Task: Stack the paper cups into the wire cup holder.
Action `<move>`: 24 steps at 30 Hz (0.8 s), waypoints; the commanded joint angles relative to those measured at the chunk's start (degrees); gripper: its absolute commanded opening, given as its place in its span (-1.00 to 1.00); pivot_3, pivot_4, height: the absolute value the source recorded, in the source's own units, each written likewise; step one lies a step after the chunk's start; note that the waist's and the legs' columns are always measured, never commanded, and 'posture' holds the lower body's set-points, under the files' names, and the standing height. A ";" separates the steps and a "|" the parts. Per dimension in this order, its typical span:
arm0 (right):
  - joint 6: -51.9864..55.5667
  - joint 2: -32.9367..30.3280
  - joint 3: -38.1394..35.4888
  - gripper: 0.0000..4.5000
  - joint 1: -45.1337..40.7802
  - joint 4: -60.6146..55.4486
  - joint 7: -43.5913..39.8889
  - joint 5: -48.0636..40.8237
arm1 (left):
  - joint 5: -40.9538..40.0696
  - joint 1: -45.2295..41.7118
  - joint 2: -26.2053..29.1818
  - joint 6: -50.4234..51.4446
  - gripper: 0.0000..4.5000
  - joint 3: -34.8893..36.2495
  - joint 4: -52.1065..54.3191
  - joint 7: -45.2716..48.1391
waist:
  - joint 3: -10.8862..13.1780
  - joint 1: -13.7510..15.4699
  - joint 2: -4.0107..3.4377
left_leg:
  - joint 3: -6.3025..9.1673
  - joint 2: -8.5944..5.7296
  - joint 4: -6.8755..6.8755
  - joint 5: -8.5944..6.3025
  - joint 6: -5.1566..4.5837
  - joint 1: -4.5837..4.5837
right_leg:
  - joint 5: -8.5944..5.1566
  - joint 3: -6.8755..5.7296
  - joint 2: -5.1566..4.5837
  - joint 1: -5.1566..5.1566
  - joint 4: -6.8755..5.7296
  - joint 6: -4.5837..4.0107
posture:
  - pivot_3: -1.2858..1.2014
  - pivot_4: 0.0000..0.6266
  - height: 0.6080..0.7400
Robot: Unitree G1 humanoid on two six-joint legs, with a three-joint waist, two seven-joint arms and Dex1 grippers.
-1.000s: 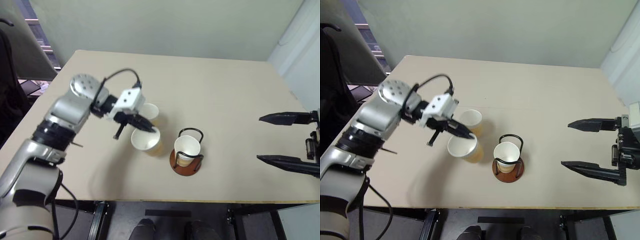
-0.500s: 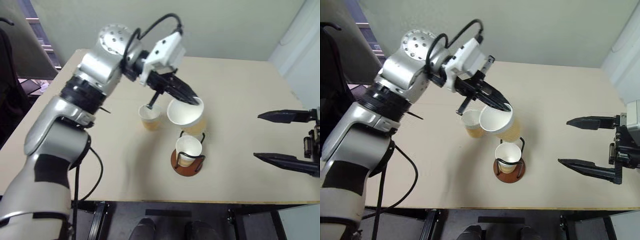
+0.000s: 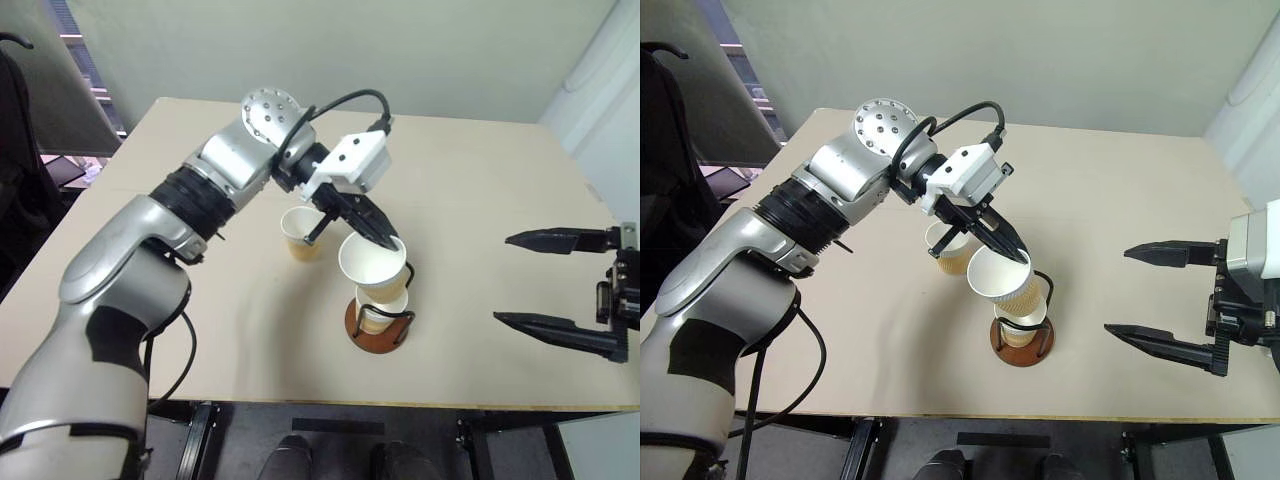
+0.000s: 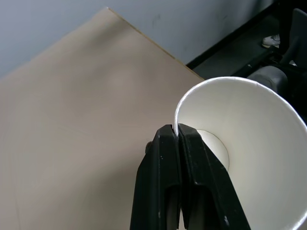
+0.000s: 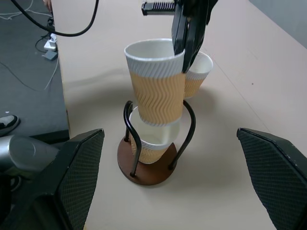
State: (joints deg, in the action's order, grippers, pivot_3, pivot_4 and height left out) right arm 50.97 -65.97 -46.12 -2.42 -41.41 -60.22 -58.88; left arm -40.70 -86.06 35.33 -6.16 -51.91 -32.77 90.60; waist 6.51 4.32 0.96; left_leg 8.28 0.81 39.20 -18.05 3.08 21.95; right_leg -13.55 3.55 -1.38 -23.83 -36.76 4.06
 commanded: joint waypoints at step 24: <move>-3.46 -1.15 -1.18 1.00 1.61 0.67 -0.48 1.55 | 9.12 0.23 -6.02 -1.50 0.97 10.54 -7.33 1.90 | 0.00 0.20 0.00 | -0.10 -0.05 0.29 -0.07 -0.10 0.01 | -0.04 0.04 0.00 0.08 -0.10 0.12 | 0.03 -0.52 1.00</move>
State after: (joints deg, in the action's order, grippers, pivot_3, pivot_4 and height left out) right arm 48.98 -66.11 -47.39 0.04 -41.11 -60.71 -57.94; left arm -32.97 -84.58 29.15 -7.10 -46.58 -37.63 90.68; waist 6.51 4.51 0.95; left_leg 8.15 0.77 39.52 -18.14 2.97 21.95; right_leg -13.59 3.60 -1.38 -23.75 -36.87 4.19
